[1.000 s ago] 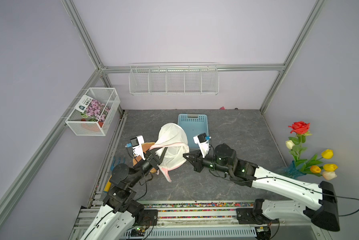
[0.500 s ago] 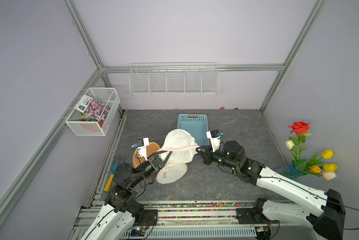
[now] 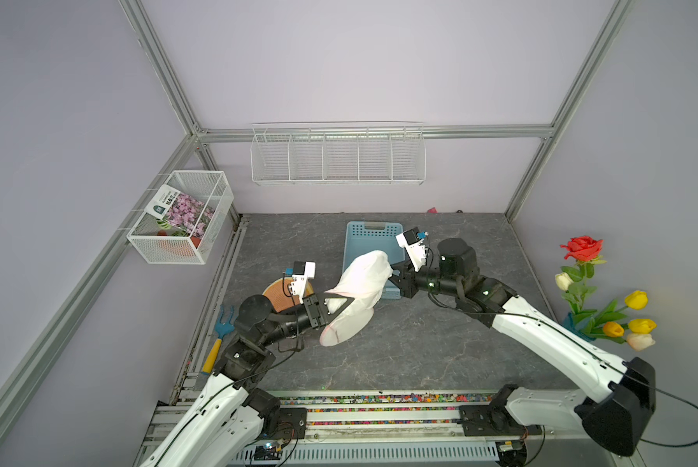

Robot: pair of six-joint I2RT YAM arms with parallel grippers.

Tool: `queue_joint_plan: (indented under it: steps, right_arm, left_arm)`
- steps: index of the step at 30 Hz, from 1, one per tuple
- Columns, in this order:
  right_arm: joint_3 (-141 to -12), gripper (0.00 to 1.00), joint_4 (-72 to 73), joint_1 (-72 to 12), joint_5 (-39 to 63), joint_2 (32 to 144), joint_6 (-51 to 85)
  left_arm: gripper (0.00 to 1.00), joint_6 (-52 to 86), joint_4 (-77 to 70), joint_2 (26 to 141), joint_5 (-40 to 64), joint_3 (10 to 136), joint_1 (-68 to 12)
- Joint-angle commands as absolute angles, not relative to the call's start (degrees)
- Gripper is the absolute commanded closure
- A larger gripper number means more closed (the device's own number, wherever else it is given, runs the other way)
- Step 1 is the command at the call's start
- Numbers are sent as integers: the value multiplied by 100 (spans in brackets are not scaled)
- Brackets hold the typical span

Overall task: Turn the laundry bag inside out
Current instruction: Turn over the laundry bag.

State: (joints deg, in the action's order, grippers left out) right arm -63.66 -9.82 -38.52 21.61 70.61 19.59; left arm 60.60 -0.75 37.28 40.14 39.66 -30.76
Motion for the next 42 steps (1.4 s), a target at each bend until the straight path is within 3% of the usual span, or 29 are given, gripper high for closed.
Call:
queue_joint_plan:
  steps: [1, 5, 11, 14, 17, 21, 24, 26, 29, 30, 32, 36, 42]
  right_arm:
    - [-6214, 100, -1474, -3554, 508, 6356, 1520]
    - [-5637, 100, -1399, -3446, -78, 5635, 1560]
    - [-5504, 100, -496, -3282, 129, 5894, 1468]
    - [-6138, 100, -630, -3095, 251, 6295, 1309]
    - [-6832, 100, -1006, -2925, 303, 6587, 1047]
    - [-7524, 100, -1471, -2914, 627, 6744, 915]
    - [-7606, 100, -1684, -2913, 1069, 6803, 1246]
    - [-7383, 86, -1648, -2949, 1165, 6723, 1721]
    - [-6734, 47, -1277, -2984, 963, 6299, 2347]
    - [-6478, 41, -1077, -2988, 897, 6044, 2516]
    - [-5946, 34, -587, -2996, 947, 5522, 2780]
    - [-5254, 31, 537, -3155, 2241, 5029, 3771]
    - [-4893, 30, 572, -4641, 1727, 5112, 4271]
  left_arm:
    - [100, 4937, 1866, 3264, 3949, 4483, -3106]
    - [100, 4733, 2421, 3187, 3595, 4590, -2974]
    - [100, 5721, 981, 3477, 4711, 3802, -2909]
    - [100, 5331, 1715, 3887, 5106, 3835, -2914]
    - [100, 4823, 2647, 3898, 4856, 4062, -2909]
    - [100, 4239, 3757, 3724, 3768, 4424, -2874]
    - [100, 4356, 3433, 3488, 3455, 4505, -2874]
    - [100, 4651, 2956, 3269, 3186, 4395, -2874]
    - [100, 5475, 1928, 3056, 3052, 3983, -2874]
    - [100, 5758, 1485, 2990, 3039, 3805, -2874]
    - [100, 6149, 1015, 2875, 2865, 3598, -2874]
    - [100, 6530, 239, 2780, 2686, 3346, -2874]
    - [100, 6603, -330, 2889, 2600, 3335, -2874]
